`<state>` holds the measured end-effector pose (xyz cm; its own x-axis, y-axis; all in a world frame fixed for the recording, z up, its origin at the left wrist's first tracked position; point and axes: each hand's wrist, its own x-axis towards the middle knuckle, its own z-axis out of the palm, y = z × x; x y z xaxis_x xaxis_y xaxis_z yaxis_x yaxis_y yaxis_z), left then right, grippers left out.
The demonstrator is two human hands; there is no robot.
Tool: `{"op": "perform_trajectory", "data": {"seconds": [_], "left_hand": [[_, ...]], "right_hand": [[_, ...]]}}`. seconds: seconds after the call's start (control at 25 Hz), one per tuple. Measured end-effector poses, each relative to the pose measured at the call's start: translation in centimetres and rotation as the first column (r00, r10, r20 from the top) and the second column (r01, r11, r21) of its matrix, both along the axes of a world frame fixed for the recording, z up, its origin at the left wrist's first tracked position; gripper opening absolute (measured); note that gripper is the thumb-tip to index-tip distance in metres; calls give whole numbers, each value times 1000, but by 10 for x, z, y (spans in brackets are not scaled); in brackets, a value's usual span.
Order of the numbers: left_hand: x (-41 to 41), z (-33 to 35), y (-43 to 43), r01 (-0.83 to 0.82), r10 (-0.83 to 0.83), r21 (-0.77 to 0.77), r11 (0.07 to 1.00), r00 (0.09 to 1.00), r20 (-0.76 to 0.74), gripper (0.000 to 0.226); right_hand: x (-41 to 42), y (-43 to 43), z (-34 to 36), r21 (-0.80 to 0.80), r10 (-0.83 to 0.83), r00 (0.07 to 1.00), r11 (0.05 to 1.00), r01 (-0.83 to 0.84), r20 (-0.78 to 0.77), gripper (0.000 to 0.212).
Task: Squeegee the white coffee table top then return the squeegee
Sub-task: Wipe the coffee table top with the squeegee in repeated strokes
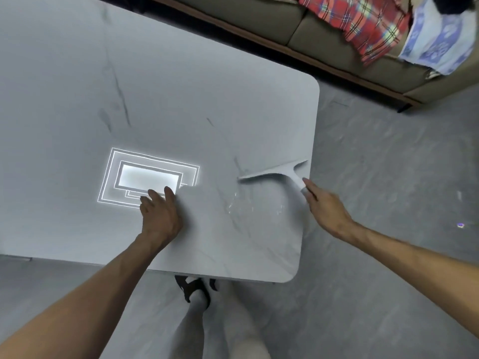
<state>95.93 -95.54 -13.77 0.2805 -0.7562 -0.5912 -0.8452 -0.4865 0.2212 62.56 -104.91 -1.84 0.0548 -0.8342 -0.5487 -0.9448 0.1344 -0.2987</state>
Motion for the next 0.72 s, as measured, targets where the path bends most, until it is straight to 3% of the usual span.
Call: {"op": "perform_trajectory", "data": {"seconds": [0.12,0.2,0.24,0.28,0.4,0.48,0.6,0.72], "left_hand": [[7,-4,5,63,-63,44,997,998,-6,58],[10,-13,9,149,-154,128,980,988,27,61],[14,-14,10,169,-176,143,975,984,36,64],[17,-16,8,191,-199,137,972,979,40,66],[19,-17,10,219,-225,134,966,974,29,73],[18,-19,13,233,-243,142,962,968,57,76],[21,-20,12,205,-209,139,969,978,19,75],[21,-21,11,135,-126,143,980,990,-69,71]], "right_hand": [[56,-74,-6,4,-309,941,950,311,141,35],[101,-122,-21,84,-550,803,833,547,229,33],[125,-137,-32,141,-602,755,797,587,262,34],[147,-146,-40,172,-588,763,809,562,270,35],[207,-136,-69,30,-376,903,925,378,206,43],[219,-99,-86,-92,-152,976,982,168,155,48],[183,-39,-89,-117,95,990,990,-83,102,46],[109,8,-81,-74,341,939,938,-338,34,44]]}}
